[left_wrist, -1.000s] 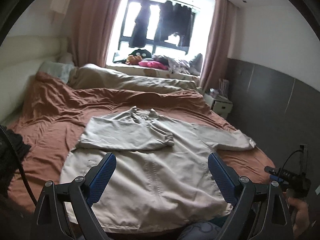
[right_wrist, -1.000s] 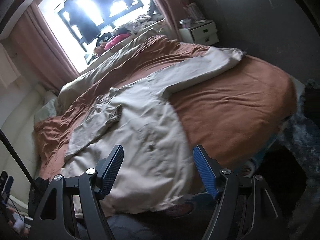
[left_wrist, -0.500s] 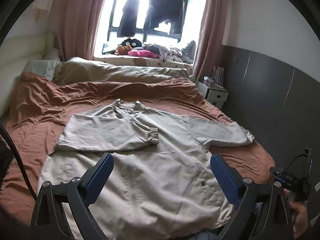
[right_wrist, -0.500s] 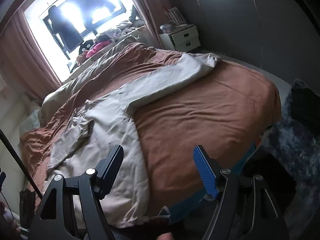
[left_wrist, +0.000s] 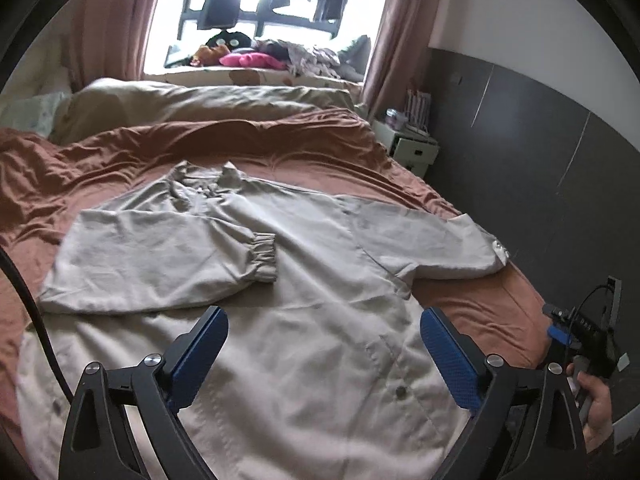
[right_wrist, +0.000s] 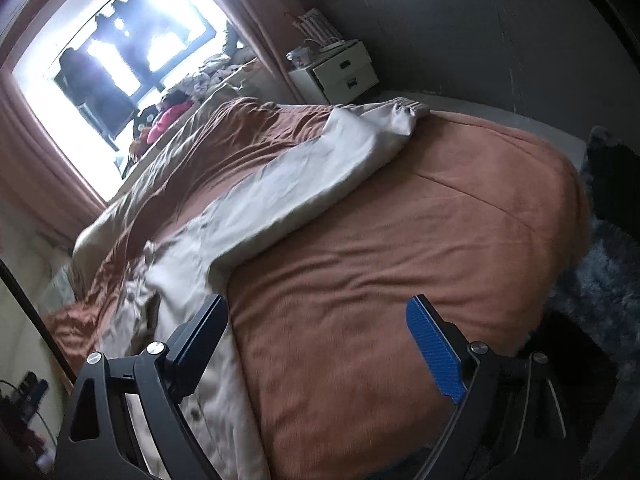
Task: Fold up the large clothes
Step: 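Grasp the still-extended sleeve end with the right tool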
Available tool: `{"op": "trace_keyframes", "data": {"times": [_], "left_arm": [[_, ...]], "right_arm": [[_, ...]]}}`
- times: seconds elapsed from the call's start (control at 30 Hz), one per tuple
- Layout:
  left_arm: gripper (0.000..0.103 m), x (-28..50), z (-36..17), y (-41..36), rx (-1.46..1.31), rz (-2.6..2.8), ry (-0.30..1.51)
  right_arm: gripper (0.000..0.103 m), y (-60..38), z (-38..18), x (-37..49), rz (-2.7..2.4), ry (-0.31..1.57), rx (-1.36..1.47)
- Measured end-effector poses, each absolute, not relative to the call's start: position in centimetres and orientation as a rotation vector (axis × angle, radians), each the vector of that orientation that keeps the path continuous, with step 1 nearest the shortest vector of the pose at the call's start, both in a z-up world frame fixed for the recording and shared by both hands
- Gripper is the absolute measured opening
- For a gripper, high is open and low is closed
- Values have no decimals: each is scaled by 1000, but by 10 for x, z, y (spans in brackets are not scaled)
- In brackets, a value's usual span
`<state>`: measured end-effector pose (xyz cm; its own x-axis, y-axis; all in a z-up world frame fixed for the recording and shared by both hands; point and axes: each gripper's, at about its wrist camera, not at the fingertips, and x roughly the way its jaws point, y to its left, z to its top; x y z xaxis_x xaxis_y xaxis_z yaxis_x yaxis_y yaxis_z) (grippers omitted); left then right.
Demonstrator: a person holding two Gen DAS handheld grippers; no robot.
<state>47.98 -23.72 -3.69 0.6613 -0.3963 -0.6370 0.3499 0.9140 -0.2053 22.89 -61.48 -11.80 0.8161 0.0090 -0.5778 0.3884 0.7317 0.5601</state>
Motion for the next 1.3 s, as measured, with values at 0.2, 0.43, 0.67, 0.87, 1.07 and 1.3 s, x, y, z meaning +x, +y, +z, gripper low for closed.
{"op": "trace_keyframes", "data": {"times": [0.2,0.43,0.67,0.87,1.07,1.3], "left_arm": [[85,529,-61,-252,-31,-419,781],[65,584,-96,-255,7,-392,846],[64,629,-134,-250,34,-378,891],[63,660,-165,-248,83,-347,939],[57,682,-202,-239,26,-318,1080],[56,656,-167,-219,-38,-363,998]], "right_arm": [[68,-643,-136,275,-259,581,754],[46,-672,-165,332,-258,599,843],[38,-689,-187,382,-291,649,817],[38,-698,-200,410,-366,682,795],[3,-697,-200,431,-366,675,769],[0,-669,-140,421,-327,577,667]]}}
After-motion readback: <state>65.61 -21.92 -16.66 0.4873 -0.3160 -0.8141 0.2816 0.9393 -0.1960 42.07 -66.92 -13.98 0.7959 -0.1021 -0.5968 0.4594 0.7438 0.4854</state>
